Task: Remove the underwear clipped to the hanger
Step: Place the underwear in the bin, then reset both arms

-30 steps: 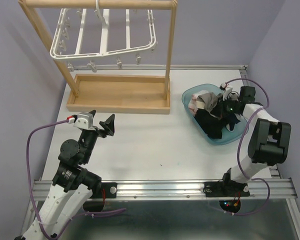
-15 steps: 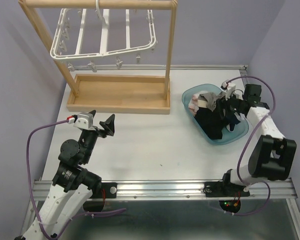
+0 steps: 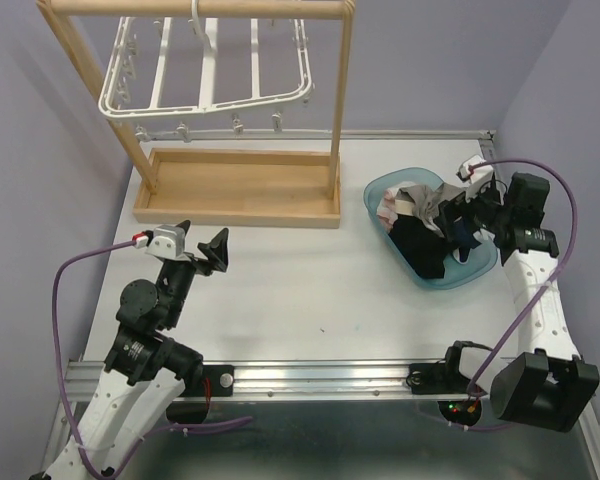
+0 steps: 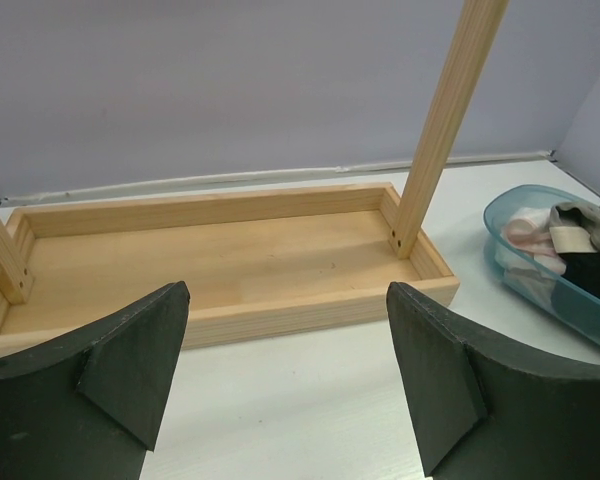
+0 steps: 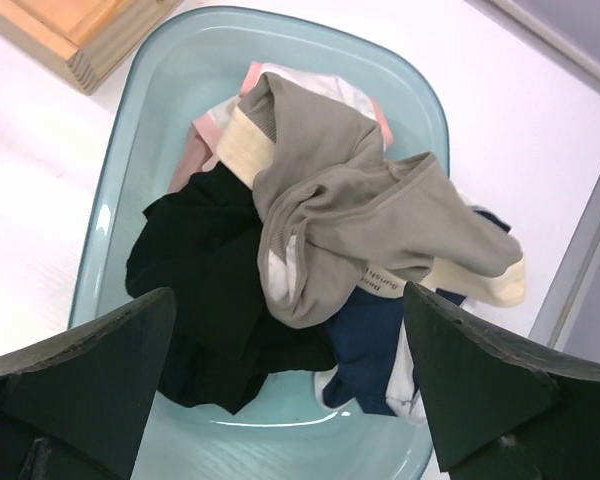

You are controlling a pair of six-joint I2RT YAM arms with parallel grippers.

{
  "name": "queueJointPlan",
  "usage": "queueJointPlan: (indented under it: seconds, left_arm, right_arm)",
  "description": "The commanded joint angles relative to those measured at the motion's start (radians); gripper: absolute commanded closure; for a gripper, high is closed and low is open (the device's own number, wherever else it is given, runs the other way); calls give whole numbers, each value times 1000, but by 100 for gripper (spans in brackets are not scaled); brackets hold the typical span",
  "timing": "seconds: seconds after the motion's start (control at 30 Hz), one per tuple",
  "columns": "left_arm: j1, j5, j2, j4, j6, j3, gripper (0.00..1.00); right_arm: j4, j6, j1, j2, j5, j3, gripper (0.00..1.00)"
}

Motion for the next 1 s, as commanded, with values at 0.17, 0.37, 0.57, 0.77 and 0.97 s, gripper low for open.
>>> queueJointPlan:
  seconds: [0.17,0.37,0.57,0.77,0.97]
  left_arm:
    - [3,-120,-56,30,3,-12,2]
    - [3,-221,-55,2,-4,3,1]
    - [8,-362,-21,2,-4,20,1]
    - [72,-442,5,7,-4,45,1]
    - [264,-286,63,37,-80,65,1]
  right_arm:
    - [98,265,2,-75,11,-55,0]
    - [184,377,2,-140,92,-97,0]
    - [320,518,2,-186,256,-174,0]
    - [358,590,2,-206,367,-189,0]
    - [414,678,2,-241,485,-220,0]
